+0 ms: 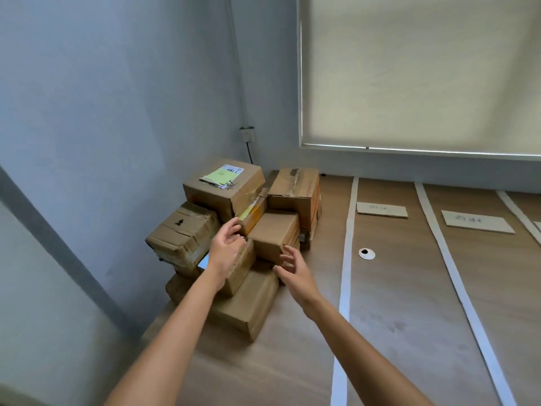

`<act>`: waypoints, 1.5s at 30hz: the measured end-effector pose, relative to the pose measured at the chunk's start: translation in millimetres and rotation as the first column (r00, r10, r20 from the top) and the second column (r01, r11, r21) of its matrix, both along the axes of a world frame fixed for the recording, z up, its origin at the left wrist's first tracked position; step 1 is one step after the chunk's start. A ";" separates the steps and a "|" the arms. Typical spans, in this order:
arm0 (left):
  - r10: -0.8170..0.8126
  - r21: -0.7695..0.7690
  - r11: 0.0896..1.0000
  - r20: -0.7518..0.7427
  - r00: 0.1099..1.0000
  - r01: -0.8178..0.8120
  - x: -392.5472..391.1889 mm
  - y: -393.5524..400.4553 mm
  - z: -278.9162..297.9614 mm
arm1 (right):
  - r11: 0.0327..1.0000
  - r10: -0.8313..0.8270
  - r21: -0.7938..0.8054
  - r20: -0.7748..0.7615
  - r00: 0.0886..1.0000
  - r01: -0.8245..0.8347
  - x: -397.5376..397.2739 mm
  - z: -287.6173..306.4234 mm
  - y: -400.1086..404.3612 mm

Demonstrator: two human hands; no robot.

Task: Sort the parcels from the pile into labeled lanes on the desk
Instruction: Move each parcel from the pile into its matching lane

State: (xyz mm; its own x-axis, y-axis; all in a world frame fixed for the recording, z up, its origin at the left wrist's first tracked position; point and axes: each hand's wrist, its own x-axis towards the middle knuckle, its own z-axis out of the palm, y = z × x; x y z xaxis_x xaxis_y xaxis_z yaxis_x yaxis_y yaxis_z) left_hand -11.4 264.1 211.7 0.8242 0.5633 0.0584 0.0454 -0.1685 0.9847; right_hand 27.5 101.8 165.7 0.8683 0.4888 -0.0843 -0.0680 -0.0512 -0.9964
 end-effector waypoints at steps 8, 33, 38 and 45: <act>0.167 0.251 0.957 -0.073 0.983 -0.144 -5.6 183.1 23.0 | 0.996 0.069 -0.045 -0.035 0.997 -0.071 -2.1 10.5 144.1; -0.092 -0.148 0.987 -0.202 0.975 0.063 -27.1 242.2 -19.7 | 0.999 0.046 -0.019 -0.181 0.982 -0.050 -20.0 15.3 241.3; -0.050 -0.143 0.989 -0.063 0.997 0.041 -50.3 209.1 -15.8 | 1.000 0.017 0.004 -0.157 0.987 -0.017 -34.4 19.6 208.6; -0.039 -0.202 0.977 0.128 0.991 0.065 -45.4 137.4 -12.7 | 0.991 -0.049 0.115 -0.183 0.982 0.071 -41.2 29.6 120.1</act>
